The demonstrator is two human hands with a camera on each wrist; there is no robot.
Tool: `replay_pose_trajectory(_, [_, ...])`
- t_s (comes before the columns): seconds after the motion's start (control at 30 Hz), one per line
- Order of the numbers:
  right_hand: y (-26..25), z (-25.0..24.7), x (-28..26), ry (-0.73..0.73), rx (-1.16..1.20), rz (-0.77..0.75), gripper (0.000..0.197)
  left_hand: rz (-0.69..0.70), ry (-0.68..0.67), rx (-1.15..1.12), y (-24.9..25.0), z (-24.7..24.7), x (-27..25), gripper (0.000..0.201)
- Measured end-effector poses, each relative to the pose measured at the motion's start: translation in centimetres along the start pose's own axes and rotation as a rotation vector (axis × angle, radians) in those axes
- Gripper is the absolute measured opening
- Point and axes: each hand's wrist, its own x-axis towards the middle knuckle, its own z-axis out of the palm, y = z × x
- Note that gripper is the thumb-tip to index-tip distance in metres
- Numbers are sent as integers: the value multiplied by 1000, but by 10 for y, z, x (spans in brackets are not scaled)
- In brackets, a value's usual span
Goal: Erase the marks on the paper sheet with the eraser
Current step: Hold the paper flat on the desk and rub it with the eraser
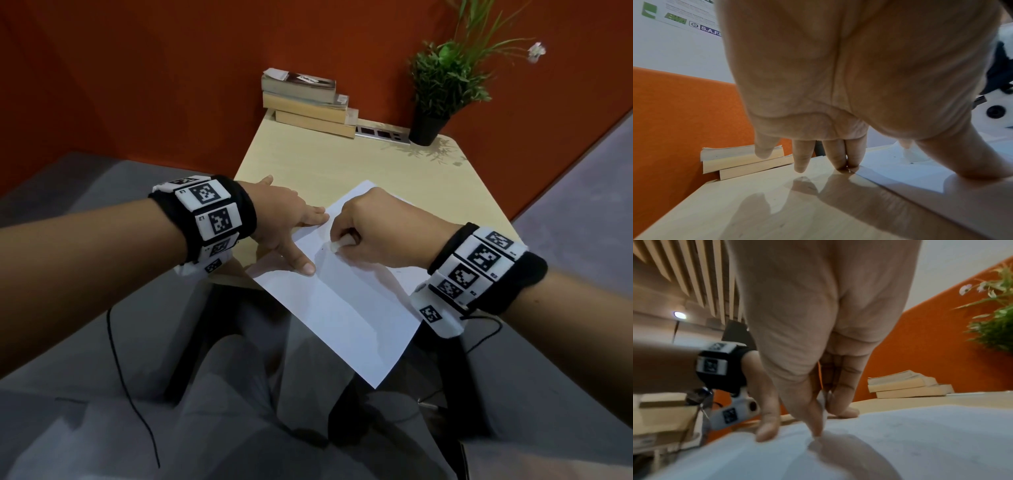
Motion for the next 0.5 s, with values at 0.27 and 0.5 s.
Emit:
replay_pose_trajectory(0.27, [-3, 3, -7, 3, -21, 27, 17, -24, -21, -10, 5, -4, -5, 130])
replay_pose_trajectory(0.5, [-8, -3, -4, -36, -41, 2, 19, -18, -20, -7, 5, -4, -5, 125])
